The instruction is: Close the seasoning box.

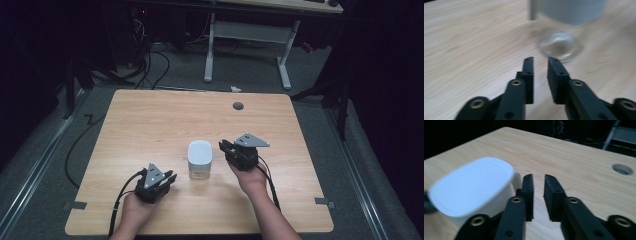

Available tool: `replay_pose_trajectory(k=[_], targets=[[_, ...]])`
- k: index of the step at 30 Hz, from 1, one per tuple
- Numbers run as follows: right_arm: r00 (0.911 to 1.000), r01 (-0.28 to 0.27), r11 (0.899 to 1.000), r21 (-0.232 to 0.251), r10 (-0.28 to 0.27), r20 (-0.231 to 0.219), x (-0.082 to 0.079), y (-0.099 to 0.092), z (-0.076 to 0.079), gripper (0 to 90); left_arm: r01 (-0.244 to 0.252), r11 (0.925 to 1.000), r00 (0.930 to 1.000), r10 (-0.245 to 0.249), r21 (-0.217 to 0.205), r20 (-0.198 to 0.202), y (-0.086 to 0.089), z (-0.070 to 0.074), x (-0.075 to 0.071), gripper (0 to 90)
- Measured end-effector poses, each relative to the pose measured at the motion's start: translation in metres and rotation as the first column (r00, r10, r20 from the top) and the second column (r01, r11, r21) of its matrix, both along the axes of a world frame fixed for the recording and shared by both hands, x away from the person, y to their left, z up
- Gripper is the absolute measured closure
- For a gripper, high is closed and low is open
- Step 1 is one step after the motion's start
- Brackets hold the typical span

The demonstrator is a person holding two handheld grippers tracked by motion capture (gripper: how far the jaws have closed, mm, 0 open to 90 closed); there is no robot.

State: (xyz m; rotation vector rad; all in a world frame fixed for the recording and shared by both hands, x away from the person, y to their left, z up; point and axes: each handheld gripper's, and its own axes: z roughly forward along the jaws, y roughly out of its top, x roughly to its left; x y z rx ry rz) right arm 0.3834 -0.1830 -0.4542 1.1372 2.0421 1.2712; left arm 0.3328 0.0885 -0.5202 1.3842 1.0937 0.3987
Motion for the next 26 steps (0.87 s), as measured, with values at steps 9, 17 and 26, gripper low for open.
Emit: replay_pose_trajectory(k=[9, 17, 26], targets=[[0.9827, 0.175, 0.983, -0.05, -0.178, -0.051, -0.011, -0.069, -0.035, 49.7, -0.213, 0.9767, 0.977, 0.213, -0.025, -0.013, 0.067, -0.001, 0.026, 55.9], [0.957, 0.281, 0.958, -0.049, -0.284, -0.059, -0.047, -0.132, -0.055, 39.9, -0.251, 0.9673, 0.9674, 0.249, -0.039, -0.048, 0.082, -0.006, 0.025, 54.0], [0.9525, 0.301, 0.954, -0.005, -0.301, -0.047, -0.075, -0.146, -0.06, 33.8, -0.225, 0.9741, 0.973, 0.224, -0.019, -0.054, 0.072, -0.01, 0.014, 52.9]])
